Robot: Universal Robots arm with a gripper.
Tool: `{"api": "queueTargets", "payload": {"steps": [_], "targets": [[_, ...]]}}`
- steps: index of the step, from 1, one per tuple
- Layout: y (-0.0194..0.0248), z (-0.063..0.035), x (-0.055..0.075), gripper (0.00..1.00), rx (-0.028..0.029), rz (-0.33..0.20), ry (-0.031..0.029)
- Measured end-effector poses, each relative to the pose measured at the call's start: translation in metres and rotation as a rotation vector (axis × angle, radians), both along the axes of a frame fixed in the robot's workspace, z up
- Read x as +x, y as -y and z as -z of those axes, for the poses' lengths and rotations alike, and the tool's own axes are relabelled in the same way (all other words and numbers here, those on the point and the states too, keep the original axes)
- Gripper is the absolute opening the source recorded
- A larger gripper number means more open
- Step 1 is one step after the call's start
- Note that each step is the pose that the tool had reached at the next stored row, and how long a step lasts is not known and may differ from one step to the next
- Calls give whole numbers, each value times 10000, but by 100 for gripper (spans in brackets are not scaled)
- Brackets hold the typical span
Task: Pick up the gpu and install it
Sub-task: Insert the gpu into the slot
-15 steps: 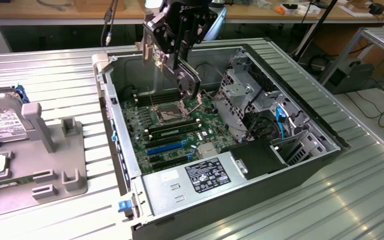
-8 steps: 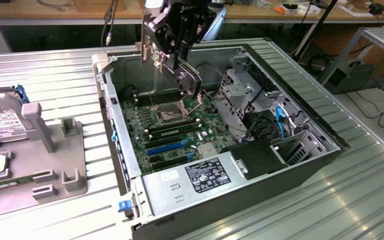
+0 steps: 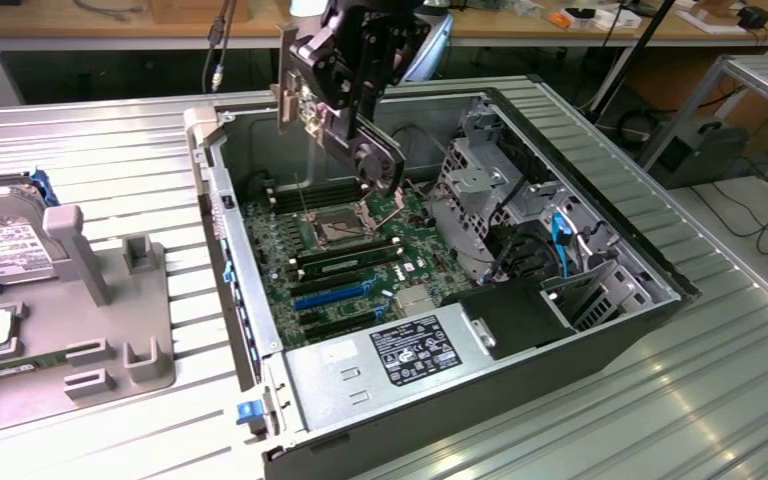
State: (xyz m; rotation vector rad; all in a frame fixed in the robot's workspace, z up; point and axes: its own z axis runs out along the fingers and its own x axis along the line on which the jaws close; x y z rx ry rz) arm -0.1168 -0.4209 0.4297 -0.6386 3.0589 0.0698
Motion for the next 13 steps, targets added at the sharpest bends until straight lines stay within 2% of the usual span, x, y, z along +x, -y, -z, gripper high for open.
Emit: {"api": "queueTargets", "payload": {"steps": [13], "targets": [[0,0,0,27,0,-1083,0]]}}
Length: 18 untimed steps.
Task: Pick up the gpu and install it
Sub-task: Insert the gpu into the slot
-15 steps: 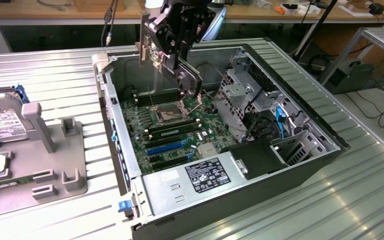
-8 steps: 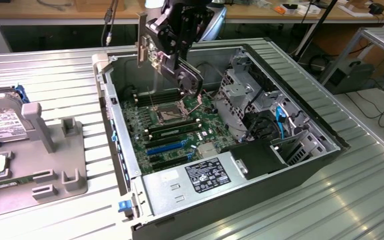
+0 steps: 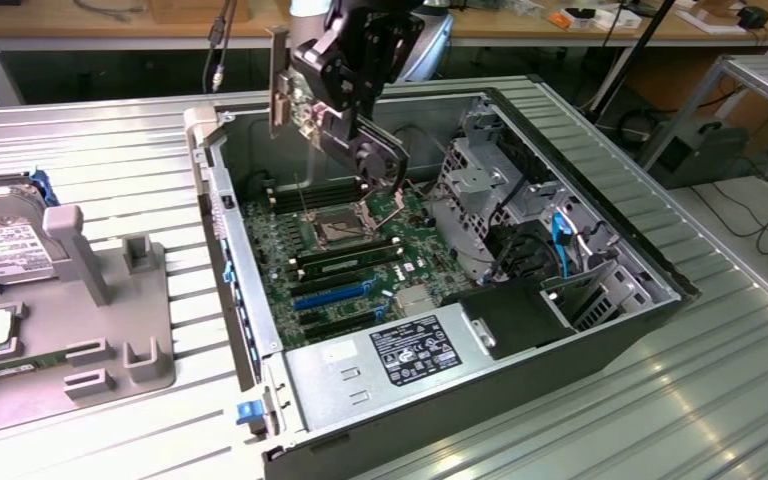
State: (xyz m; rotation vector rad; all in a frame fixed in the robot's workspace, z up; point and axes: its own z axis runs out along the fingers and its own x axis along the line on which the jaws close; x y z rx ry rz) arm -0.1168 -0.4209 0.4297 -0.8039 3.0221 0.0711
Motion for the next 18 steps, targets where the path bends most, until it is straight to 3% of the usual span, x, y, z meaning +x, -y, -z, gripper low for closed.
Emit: {"api": "queueTargets", "payload": {"steps": [18], "targets": [[0,0,0,27,0,-1498,0]]}}
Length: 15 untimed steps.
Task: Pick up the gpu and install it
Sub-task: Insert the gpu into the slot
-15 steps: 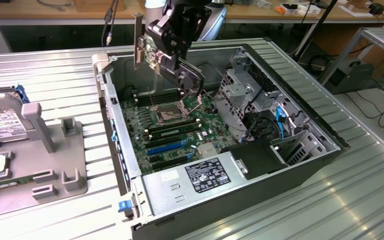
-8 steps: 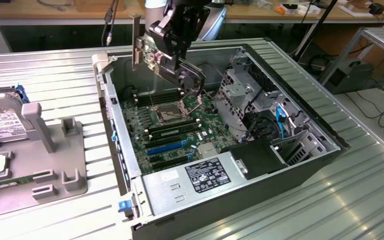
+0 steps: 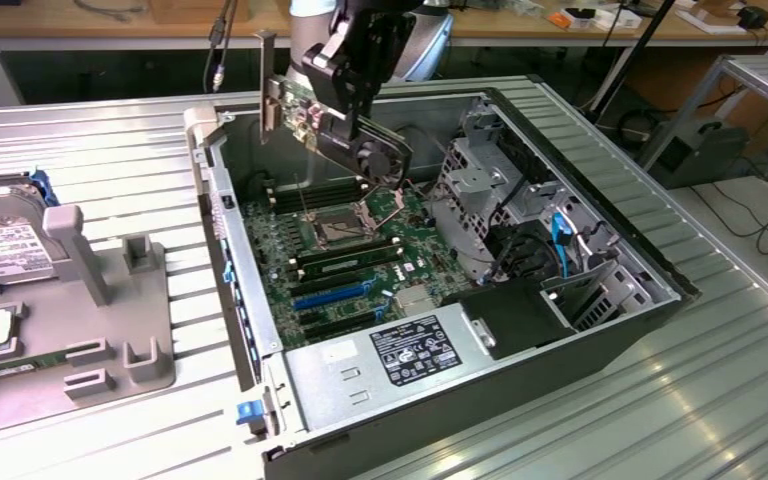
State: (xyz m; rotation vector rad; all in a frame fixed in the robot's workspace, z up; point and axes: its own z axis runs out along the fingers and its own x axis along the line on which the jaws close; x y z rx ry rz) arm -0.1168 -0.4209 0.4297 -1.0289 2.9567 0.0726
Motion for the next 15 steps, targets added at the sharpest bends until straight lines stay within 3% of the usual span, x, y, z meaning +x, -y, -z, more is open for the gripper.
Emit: {"api": "queueTargets", "payload": {"steps": [15], "targets": [[0,0,0,27,0,-1096,0]]}}
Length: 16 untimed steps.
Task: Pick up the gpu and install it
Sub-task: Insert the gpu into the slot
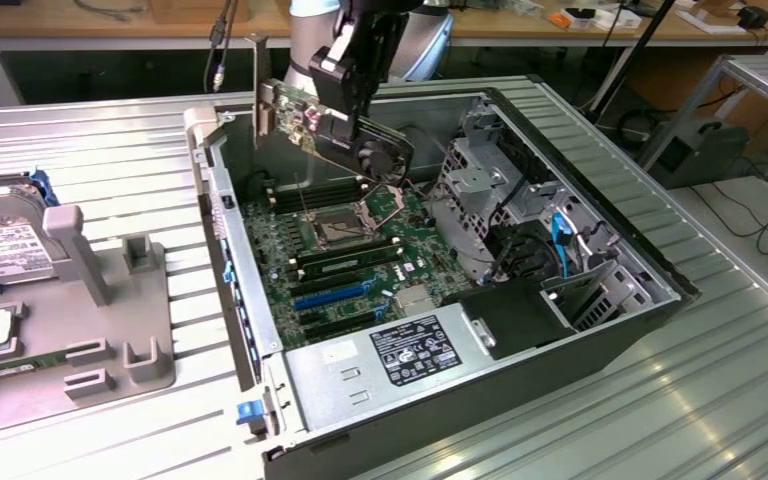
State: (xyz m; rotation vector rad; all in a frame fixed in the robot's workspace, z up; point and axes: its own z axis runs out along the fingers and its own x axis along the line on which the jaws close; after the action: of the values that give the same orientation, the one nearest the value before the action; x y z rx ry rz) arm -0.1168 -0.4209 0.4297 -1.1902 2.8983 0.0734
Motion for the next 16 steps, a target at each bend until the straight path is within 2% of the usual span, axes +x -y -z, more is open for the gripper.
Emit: {"api": "queueTargets", "payload": {"steps": [16], "targets": [[0,0,0,27,0,-1124,0]]}}
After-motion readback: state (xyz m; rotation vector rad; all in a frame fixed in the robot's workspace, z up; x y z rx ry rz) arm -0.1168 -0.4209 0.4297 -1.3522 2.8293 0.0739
